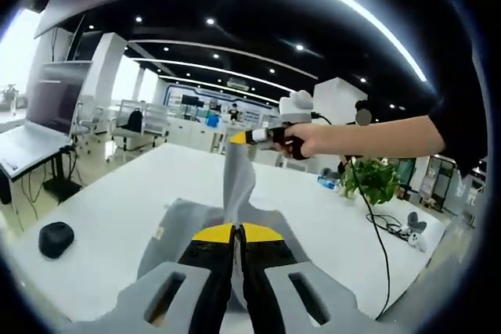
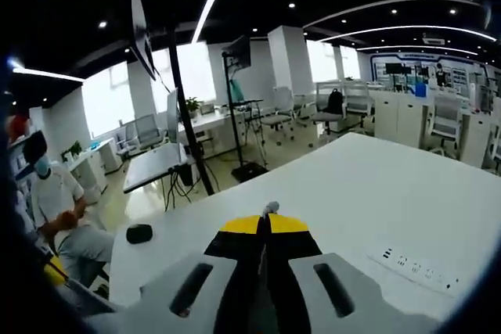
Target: Fold the towel on the table until its edges align and the towel forms a compact rectangular stack.
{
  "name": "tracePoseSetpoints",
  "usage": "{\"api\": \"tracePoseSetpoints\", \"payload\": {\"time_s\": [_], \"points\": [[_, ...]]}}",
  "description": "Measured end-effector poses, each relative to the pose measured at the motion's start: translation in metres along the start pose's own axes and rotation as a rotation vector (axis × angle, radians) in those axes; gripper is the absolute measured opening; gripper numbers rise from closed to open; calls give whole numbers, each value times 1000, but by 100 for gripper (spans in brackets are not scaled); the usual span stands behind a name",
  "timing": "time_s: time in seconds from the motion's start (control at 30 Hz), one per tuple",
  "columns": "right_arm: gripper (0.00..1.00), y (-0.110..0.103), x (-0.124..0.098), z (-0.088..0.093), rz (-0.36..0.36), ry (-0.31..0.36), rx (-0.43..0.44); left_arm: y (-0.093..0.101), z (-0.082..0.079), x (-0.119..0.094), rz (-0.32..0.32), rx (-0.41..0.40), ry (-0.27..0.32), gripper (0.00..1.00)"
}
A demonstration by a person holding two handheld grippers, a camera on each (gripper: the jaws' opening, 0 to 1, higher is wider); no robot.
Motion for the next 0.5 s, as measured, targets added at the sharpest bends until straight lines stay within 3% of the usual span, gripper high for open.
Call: {"api": "tracePoseSetpoints", "payload": {"time_s": [0.3,0.5], "points": [[0,-7,12,15,34,-23,-14,-12,9,-1,-28,-44,16,2],[0,-6,38,25,45,-33,1,-26,17,2,-75,-70,14,2]]}}
Point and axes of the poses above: the point that each gripper's makers call its tool centre point, and the gripper's own axes: x roughly forward along the fingers, y roughly to its right, z roughly out of its underside, the point moved 9 cm from there along -x, roughly backward along the fingers, and after that the axes turned 2 degrees about -x, right-handed, at the moved point
